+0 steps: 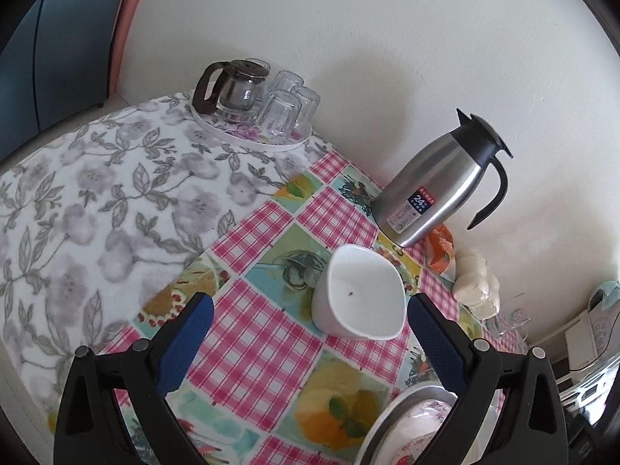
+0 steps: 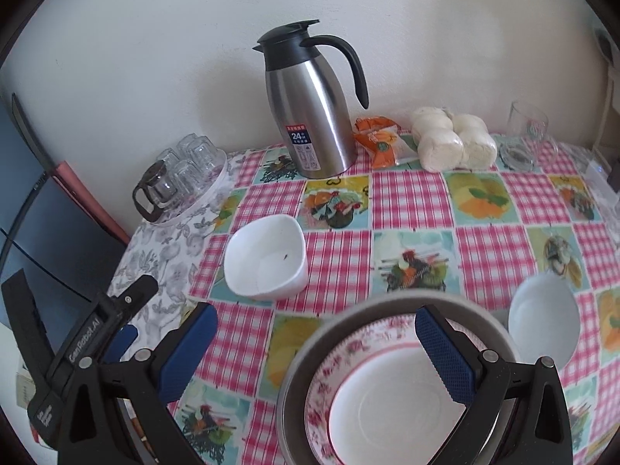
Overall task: Organize plates and bowls
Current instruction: 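Move both grippers to the rim of the white square bowl, then close the left and right grippers on the white square bowl rim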
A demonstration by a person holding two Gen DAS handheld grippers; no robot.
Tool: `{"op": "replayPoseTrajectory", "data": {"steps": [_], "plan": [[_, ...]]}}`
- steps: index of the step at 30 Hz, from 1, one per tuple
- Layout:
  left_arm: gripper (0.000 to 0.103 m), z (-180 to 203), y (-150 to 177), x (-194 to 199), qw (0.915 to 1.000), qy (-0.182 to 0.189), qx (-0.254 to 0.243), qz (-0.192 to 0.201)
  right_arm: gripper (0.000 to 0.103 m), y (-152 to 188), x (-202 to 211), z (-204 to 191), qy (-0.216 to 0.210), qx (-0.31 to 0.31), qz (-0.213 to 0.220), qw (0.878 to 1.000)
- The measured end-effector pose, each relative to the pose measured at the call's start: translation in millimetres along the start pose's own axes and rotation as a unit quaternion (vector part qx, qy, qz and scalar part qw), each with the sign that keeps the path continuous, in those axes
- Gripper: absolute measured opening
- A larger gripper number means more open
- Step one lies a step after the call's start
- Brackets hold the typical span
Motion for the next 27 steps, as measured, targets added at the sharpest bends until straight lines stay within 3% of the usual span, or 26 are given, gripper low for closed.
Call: {"op": "replayPoseTrajectory", "data": {"steps": [13,22,27], "plan": [[0.100,6,-3,-46,0.9994,0.011,0.001,-0.032,0.102,-29,-53,4,0.040,-0.007,-0.044,0.998],[0.099,0,3,-82,0.9976,0.002,0.019,-0.066,0.076,-30,-97,9,0.060,0.001,-0.082,0.995],[0.088,2,4,-95,0.9973,0.003,0.012,-0.072,0.063,-26,-120,6,0.060,0.001,-0.101,0.993]]}}
Point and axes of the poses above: each gripper's, at about its wrist camera, not at the fingertips, and x roughly against the way its jaws point, z to its right, y to its underside, the point moved 9 cm from there along -x, roughly the way its jaws point, and after that the axes turned 10 degrees about x, right-handed, at the moved point
